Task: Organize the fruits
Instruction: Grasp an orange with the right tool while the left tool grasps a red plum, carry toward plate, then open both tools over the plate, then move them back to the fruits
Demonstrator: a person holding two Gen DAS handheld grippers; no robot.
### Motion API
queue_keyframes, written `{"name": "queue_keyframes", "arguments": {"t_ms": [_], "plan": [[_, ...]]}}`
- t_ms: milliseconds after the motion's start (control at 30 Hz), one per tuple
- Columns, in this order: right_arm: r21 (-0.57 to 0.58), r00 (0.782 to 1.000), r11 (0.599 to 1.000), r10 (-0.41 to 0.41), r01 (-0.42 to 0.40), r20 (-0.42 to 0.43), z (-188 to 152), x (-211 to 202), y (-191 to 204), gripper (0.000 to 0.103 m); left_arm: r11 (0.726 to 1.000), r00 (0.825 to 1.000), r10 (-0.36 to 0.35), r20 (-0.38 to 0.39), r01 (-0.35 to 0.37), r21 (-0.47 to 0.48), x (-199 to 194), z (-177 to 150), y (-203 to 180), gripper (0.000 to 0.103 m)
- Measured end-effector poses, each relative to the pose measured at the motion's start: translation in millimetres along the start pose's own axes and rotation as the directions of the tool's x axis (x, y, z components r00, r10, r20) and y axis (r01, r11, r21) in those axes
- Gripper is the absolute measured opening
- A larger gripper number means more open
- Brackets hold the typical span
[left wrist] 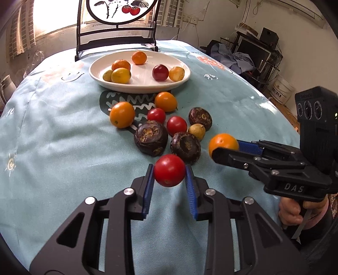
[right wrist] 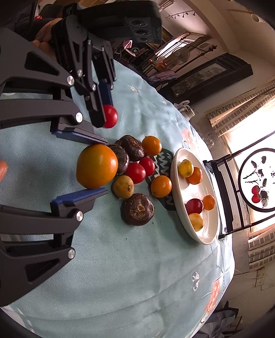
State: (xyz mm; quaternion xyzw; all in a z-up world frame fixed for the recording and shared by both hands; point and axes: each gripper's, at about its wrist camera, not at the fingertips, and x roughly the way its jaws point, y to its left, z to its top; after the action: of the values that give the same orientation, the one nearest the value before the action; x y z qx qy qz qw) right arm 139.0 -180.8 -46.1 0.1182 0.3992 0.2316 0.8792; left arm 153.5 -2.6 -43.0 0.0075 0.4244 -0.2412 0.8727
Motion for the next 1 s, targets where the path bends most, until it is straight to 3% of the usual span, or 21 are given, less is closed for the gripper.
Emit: {"name": "queue_keyframes", "arguments": {"t_ms": [233,467,633,800,833,867,1000], "plan": [[-0.018,0.995,0.999,-0.047,0.049,0.087,61.4,-4.2,-9.9,0.042,0.999,0.996,0.033,0.082,-0.031,-0.024,-3.9,71.9,22.1,0.029],[0.026,0.979,0.988,-0.156,0.154,0.129,148.2,46.5,-53.6,0.042,0.998,0.998,0.055,0.042,-0.054,-0.019,68.3,150.2,28.1,0.029],[0.091,0.983,0.982,-0.172,0.166,0.069,178.0,88.8,-91.8,0.041,0.997,0.997,0.075,-0.023,-0.075,-0.004,109.7,165.9,31.6,0.029],[0.087,0.986,0.983,-0.165,0.163,0.024,187.4,112.0,-103.2,0.042,0.996,0.993,0.093,-0.067,-0.092,0.01,129.7,169.1,36.3,0.03],[0.081,0.986,0.983,-0.165,0.163,0.017,187.5,113.8,-103.3,0.052,0.995,0.992,0.102,-0.071,-0.102,0.011,131.5,169.9,36.4,0.031],[0.075,0.987,0.984,-0.163,0.161,0.013,187.4,114.0,-102.1,0.068,0.993,0.991,0.114,-0.068,-0.114,0.011,132.2,171.1,36.4,0.046],[0.058,0.984,0.984,-0.171,0.168,0.049,184.4,92.2,-93.4,0.068,0.988,0.988,0.155,-0.008,-0.155,0.01,111.0,170.2,32.4,0.077]]}}
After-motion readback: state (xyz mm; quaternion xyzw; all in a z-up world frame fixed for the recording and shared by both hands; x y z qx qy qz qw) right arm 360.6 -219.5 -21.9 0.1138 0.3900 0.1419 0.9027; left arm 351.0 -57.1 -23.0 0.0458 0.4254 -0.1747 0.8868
